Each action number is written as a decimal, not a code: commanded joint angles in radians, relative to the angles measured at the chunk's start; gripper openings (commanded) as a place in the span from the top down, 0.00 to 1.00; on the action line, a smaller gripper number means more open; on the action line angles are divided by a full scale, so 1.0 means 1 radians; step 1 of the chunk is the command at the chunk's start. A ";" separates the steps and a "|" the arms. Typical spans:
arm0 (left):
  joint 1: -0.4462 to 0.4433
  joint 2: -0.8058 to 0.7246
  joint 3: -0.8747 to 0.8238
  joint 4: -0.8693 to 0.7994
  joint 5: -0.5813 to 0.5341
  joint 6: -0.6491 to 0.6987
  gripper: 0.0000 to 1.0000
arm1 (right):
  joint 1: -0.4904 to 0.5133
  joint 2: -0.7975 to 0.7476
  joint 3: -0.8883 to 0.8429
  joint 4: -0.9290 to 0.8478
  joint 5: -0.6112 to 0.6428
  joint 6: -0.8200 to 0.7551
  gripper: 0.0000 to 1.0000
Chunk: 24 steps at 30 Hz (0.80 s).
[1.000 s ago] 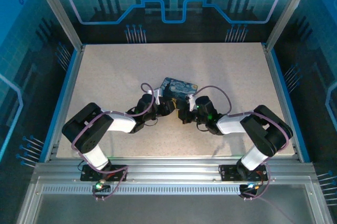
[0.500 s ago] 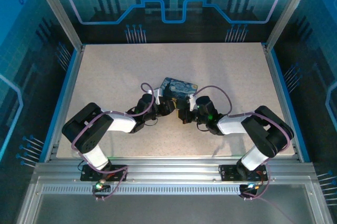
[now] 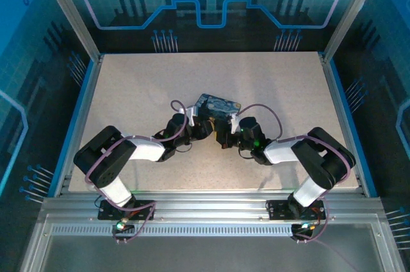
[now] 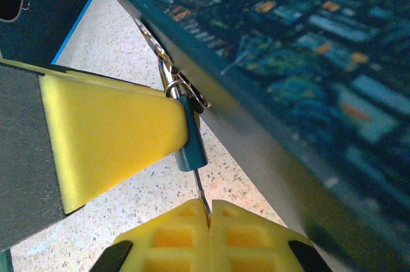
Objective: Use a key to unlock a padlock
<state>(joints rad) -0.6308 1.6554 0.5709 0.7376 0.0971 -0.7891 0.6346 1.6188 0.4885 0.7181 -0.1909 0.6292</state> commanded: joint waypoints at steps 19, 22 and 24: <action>-0.029 -0.034 0.035 0.002 0.020 -0.021 0.71 | -0.048 0.087 0.048 0.273 -0.079 -0.076 1.00; -0.030 -0.035 0.036 0.000 0.019 -0.021 0.71 | -0.054 0.091 0.058 0.274 -0.091 -0.084 1.00; -0.030 -0.035 0.036 -0.003 0.020 -0.021 0.71 | -0.058 0.090 0.066 0.272 -0.103 -0.089 1.00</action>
<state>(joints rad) -0.6315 1.6520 0.5816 0.7376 0.0540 -0.8139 0.5926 1.7046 0.4995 0.8753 -0.2729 0.5682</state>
